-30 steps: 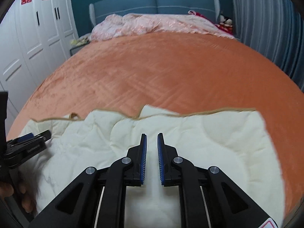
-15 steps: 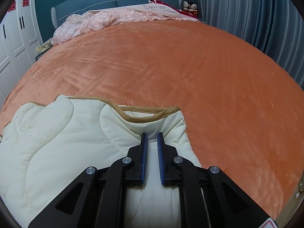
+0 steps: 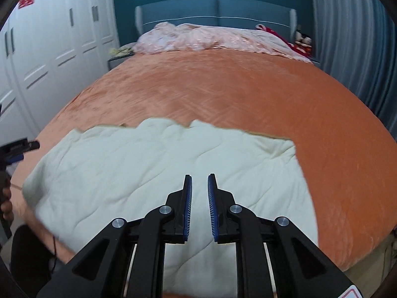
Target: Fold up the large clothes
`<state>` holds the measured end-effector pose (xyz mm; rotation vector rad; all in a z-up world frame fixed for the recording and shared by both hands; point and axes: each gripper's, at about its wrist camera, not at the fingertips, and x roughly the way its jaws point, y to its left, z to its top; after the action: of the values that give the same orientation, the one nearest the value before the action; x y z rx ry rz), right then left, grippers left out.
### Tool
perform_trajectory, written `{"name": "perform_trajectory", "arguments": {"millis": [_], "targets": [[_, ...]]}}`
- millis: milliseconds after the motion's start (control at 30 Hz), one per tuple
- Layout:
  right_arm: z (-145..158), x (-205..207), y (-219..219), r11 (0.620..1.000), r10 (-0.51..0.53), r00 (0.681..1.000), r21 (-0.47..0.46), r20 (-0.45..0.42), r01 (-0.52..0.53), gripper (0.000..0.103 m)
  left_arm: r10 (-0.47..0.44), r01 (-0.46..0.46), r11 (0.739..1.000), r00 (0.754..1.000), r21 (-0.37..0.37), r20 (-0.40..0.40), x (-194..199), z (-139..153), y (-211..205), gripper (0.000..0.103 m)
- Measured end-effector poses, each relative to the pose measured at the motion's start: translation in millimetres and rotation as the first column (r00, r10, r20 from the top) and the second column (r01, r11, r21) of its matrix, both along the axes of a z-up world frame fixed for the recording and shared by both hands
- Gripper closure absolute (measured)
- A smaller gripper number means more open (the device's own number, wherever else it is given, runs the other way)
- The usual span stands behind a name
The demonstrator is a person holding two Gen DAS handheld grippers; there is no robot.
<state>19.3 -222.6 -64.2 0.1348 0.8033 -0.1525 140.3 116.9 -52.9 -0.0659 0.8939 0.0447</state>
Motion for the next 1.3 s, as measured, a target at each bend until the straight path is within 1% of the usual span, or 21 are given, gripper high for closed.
{"name": "perform_trajectory", "arguments": {"millis": [67,133,167,233,300,333,400,467,567,667,733,767,800,833,900,1000,1067,1133,1200,1233,1300], "targets": [[-10,-13,29,0.997,0.064,0.997,0.033,-0.039,-0.063,0.09,-0.015,0.015,0.999,1.0,0.029,-0.016,-30,5,13,0.02],[-24,-18,50,0.993,0.103,0.992,0.062,-0.069,-0.099,0.09,-0.025,0.028,0.999,0.998,0.044,-0.064,-53,-2,20,0.02],[-31,-19,58,0.992,0.111,0.99,0.072,-0.084,-0.105,0.09,-0.025,0.029,0.999,0.996,0.04,-0.089,-61,-8,21,0.02],[-44,-17,70,0.988,0.121,0.987,0.109,-0.108,-0.11,0.09,-0.018,0.017,1.0,0.991,-0.006,-0.132,-71,-22,25,0.02],[-49,-13,78,0.99,0.111,0.987,0.1,-0.118,-0.099,0.089,0.0,-0.016,0.997,0.982,-0.082,-0.188,-73,-36,28,0.02],[-51,-11,80,0.991,0.111,0.986,0.09,-0.127,-0.1,0.089,0.011,-0.039,0.991,0.977,-0.127,-0.214,-73,-43,31,0.02],[-56,-8,83,0.991,0.111,0.983,0.085,-0.148,-0.099,0.089,0.034,-0.084,0.978,0.967,-0.189,-0.253,-72,-57,33,0.02],[-61,-7,81,0.991,0.114,0.98,0.094,-0.161,-0.1,0.09,0.067,-0.12,0.972,0.965,-0.2,-0.252,-71,-60,38,0.019],[-67,-8,85,0.991,0.112,0.979,0.086,-0.168,-0.099,0.091,0.092,-0.158,0.954,0.963,-0.256,-0.253,-68,-61,49,0.019],[-71,-7,89,0.993,0.109,0.979,0.068,-0.171,-0.098,0.091,0.089,-0.177,0.935,0.956,-0.307,-0.28,-59,-69,54,0.018],[-72,-5,89,0.993,0.106,0.98,0.066,-0.171,-0.095,0.091,0.077,-0.182,0.915,0.955,-0.36,-0.286,-53,-73,57,0.02],[-72,-4,88,0.993,0.105,0.979,0.065,-0.172,-0.095,0.091,0.067,-0.176,0.905,0.958,-0.388,-0.279,-51,-72,56,0.03],[-71,-4,89,0.994,0.104,0.979,0.063,-0.174,-0.095,0.091,0.046,-0.16,0.897,0.961,-0.411,-0.274,-48,-72,53,0.044],[-70,-3,89,0.994,0.104,0.979,0.061,-0.176,-0.094,0.091,0.039,-0.153,0.901,0.961,-0.406,-0.275,-46,-69,49,0.046],[-68,-4,91,0.994,0.099,0.979,0.059,-0.177,-0.09,0.091,0.007,-0.116,0.901,0.967,-0.417,-0.255,-45,-60,42,0.071],[-64,-5,90,0.995,0.084,0.981,0.072,-0.175,-0.073,0.091,-0.031,-0.058,0.904,0.979,-0.423,-0.199,-51,-39,32,0.08],[-58,-11,87,0.995,0.063,0.985,0.082,-0.163,-0.05,0.091,-0.065,-0.001,0.904,0.988,-0.427,-0.14,-60,-15,24,0.082],[-51,-20,80,0.995,0.033,0.99,0.1,-0.138,-0.019,0.091,-0.111,0.075,0.914,0.991,-0.398,-0.07,-69,15,7,0.083],[-48,-29,70,0.994,0.002,0.992,0.11,-0.123,0.011,0.094,-0.168,0.154,0.915,0.986,-0.372,-0.005,-78,44,-14,0.083],[-49,-32,66,0.994,0.003,0.991,0.11,-0.132,0.011,0.095,-0.2,0.195,0.912,0.979,-0.36,0.024,-83,57,-27,0.083],[-54,-37,63,0.996,0.012,0.987,0.094,-0.16,0.003,0.098,-0.282,0.293,0.895,0.956,-0.336,0.083,-94,80,-58,0.084]]}}
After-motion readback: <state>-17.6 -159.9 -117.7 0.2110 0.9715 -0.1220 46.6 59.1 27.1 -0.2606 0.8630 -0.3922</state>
